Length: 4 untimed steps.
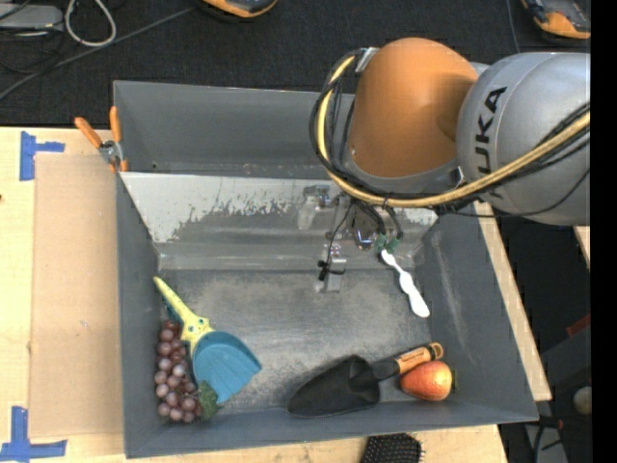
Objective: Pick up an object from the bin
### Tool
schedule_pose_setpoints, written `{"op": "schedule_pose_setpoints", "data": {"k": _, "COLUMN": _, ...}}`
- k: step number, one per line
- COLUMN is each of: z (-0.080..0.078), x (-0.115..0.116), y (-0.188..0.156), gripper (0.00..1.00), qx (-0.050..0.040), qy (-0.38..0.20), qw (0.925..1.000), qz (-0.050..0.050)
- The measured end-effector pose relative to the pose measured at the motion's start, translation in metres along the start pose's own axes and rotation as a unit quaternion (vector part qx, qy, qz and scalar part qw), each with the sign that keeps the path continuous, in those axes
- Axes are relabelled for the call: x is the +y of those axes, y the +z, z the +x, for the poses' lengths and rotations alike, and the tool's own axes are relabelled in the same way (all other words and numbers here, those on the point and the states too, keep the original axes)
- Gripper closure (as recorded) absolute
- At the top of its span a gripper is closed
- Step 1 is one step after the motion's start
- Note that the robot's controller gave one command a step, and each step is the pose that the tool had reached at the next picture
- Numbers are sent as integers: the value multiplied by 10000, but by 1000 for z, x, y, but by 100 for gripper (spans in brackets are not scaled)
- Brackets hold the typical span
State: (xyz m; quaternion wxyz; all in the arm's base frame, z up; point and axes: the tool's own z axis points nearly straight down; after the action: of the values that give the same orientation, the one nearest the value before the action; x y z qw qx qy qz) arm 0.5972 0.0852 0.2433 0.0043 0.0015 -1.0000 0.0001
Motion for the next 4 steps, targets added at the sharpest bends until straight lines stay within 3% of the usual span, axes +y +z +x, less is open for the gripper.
{"op": "schedule_pose_setpoints", "data": {"k": 1, "z": -1, "x": -1, "y": -5, "gripper": 0, "qx": -41, "qy": 11, "qw": 10000, "qz": -4}}
{"op": "schedule_pose_setpoints", "data": {"k": 2, "z": 5, "x": -41, "y": 73, "gripper": 0, "qx": -47, "qy": -15, "qw": 10000, "qz": -7}}
{"op": "schedule_pose_setpoints", "data": {"k": 3, "z": 33, "x": -12, "y": 124, "gripper": 0, "qx": -61, "qy": -453, "qw": 9990, "qz": -20}}
{"op": "schedule_pose_setpoints", "data": {"k": 4, "z": 29, "x": -17, "y": 132, "gripper": 0, "qx": -90, "qy": -248, "qw": 9996, "qz": -20}}
